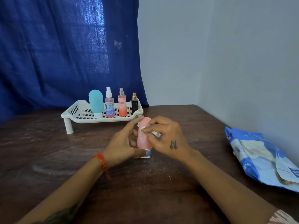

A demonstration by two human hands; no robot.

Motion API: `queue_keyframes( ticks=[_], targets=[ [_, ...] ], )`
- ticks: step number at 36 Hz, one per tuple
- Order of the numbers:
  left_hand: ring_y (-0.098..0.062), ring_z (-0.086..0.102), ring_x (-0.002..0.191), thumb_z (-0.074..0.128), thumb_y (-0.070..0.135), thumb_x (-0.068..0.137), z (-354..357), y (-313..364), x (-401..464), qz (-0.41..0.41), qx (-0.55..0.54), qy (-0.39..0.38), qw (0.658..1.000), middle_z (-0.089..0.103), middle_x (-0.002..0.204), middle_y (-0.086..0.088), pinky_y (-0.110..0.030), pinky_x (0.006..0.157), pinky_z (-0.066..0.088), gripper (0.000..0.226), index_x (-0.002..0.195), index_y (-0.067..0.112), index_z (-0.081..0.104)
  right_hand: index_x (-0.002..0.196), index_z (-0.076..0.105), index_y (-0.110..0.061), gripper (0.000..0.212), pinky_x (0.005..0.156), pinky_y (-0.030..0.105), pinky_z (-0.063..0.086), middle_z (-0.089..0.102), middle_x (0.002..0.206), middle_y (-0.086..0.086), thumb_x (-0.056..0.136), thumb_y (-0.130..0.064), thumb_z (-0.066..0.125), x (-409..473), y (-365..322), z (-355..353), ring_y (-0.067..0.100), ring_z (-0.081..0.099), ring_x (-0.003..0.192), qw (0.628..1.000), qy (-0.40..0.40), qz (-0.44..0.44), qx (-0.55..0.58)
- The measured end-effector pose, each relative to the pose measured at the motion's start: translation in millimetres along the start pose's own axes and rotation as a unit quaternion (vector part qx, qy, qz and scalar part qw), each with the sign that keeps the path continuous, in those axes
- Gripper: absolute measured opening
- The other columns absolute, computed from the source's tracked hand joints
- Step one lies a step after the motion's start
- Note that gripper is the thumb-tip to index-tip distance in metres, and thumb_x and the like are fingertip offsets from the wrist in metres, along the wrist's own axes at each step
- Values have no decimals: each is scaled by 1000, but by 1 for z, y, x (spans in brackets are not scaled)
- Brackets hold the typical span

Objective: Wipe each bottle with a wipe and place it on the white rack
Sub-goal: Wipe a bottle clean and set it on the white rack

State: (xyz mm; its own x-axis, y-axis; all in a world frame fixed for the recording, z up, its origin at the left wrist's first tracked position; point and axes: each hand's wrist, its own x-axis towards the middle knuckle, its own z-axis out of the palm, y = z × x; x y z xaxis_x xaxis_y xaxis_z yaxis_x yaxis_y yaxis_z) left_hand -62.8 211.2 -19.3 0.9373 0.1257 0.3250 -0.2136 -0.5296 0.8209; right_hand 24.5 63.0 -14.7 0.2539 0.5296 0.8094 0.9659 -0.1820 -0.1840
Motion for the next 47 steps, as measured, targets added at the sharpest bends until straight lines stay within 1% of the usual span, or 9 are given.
queue_keyframes(
  ticks=[4,7,14,21,26,31,36,42,47],
  targets=[
    [-23,66,83,85,10,63,0,2,-1,-3,8,1,1000,59,105,-4,-38,77,58,98,126,57,26,84,77,-11,26,69,19,52,70,86,3,77,-25,55,1,3,-3,8,61,76,999,43,27,11],
    [-23,65,84,86,13,63,0,1,0,-4,16,-1,1000,57,107,-3,-39,78,58,99,128,57,26,98,73,-8,31,74,17,49,68,95,8,84,-25,52,1,4,-1,12,61,84,996,78,39,-15],
    [-21,65,85,86,13,63,0,-1,0,-7,12,3,1000,58,105,-3,-39,77,58,101,136,48,26,113,67,-9,34,90,16,39,66,108,8,87,-20,48,0,0,6,17,58,100,998,2,-14,-62],
    [-25,69,87,86,13,60,0,-7,1,-9,-14,-2,1000,60,114,-6,-45,79,58,106,142,44,27,100,74,-17,32,79,11,40,72,98,-3,82,-15,48,3,-3,-2,9,57,88,997,-65,-51,2],
    [-25,67,85,84,12,65,0,-5,1,-12,6,-5,1000,60,108,-7,-44,79,57,101,136,50,24,85,77,-14,23,73,24,53,74,86,-1,69,-4,64,3,2,-6,10,66,78,999,-21,-21,35],
    [-21,65,83,83,13,66,0,-2,1,-15,20,-8,1000,57,109,-4,-35,77,57,100,135,50,22,100,73,-11,22,81,30,54,72,98,5,79,-14,67,1,7,-2,17,67,90,996,85,24,-20],
    [-21,66,87,84,12,66,0,-5,1,-10,11,-1,1000,58,109,-4,-37,77,58,98,136,48,25,107,70,-13,28,86,24,48,71,106,3,80,-8,68,-1,1,3,15,62,96,999,4,-20,-25],
    [-17,70,88,82,2,66,0,-4,1,-2,-24,-10,1000,58,117,1,-33,77,58,100,137,46,27,102,73,-15,28,79,17,44,72,100,-1,77,-3,69,2,-7,-1,12,62,92,993,-93,-67,-21],
    [-23,65,91,82,27,53,-1,-7,0,-7,-9,-4,1000,61,100,-7,-44,82,56,103,137,51,28,92,76,-19,29,72,25,53,74,90,-2,73,3,68,3,-6,-5,8,61,83,988,-147,-18,49]
  ],
)
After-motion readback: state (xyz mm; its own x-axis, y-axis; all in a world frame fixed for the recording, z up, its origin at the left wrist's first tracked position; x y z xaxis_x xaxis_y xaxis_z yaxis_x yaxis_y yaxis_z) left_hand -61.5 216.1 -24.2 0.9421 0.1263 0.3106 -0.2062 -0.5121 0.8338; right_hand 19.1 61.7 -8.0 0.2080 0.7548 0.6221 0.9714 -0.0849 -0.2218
